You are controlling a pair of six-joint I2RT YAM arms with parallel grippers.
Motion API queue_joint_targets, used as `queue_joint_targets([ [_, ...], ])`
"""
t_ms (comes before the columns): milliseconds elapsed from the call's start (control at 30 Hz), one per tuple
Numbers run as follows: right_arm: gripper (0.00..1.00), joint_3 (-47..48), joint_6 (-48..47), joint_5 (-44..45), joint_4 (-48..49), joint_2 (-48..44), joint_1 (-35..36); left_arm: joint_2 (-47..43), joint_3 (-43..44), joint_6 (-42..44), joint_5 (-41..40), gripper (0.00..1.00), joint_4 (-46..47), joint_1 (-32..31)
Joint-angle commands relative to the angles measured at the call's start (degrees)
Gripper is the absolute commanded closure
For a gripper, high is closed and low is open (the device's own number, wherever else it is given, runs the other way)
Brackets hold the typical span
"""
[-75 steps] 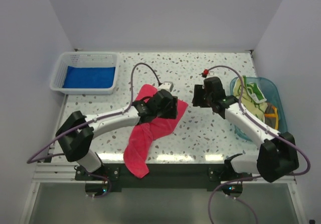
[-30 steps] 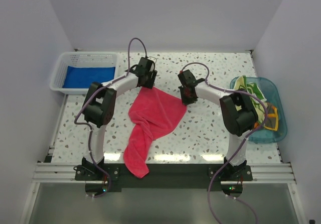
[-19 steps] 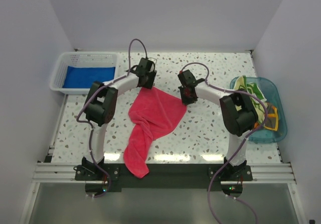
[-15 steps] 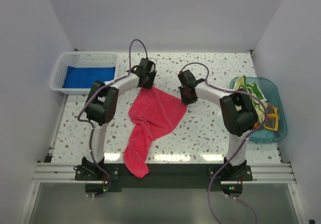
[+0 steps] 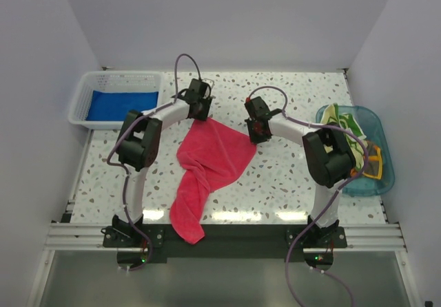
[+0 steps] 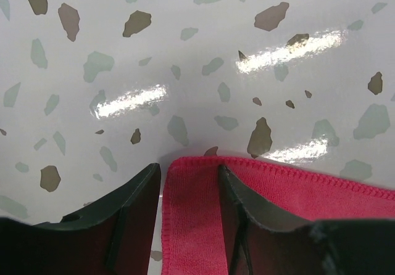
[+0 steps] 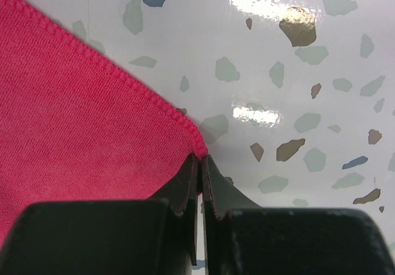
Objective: Fold and stack the towels
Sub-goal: Flatten out the crumpled towel
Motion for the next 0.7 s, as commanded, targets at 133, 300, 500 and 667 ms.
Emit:
queue_joint_targets([
  [133,1.00,-1.58,-2.50,2.48,-3.07,1.23,-0.46,5.16,0.04,-0.95,2.77,0.56,-7.07,3.31],
  [300,1.00,-0.09,-3.29,2.48,-3.07,1.50,-0.46,7.18,1.35,-0.86,2.86,0.67,-9.44,3.40],
  [500,1.00,2.72,-4.87,3.53,-4.21,1.85,-0.63,6.66,3.28,0.37,2.60,1.00,-10.24,3.93],
  [667,1.00,10.36,-6.45,7.04,-6.76,0.71,-2.12,0.08,5.75,1.07,-0.65,1.00,-10.07,4.01],
])
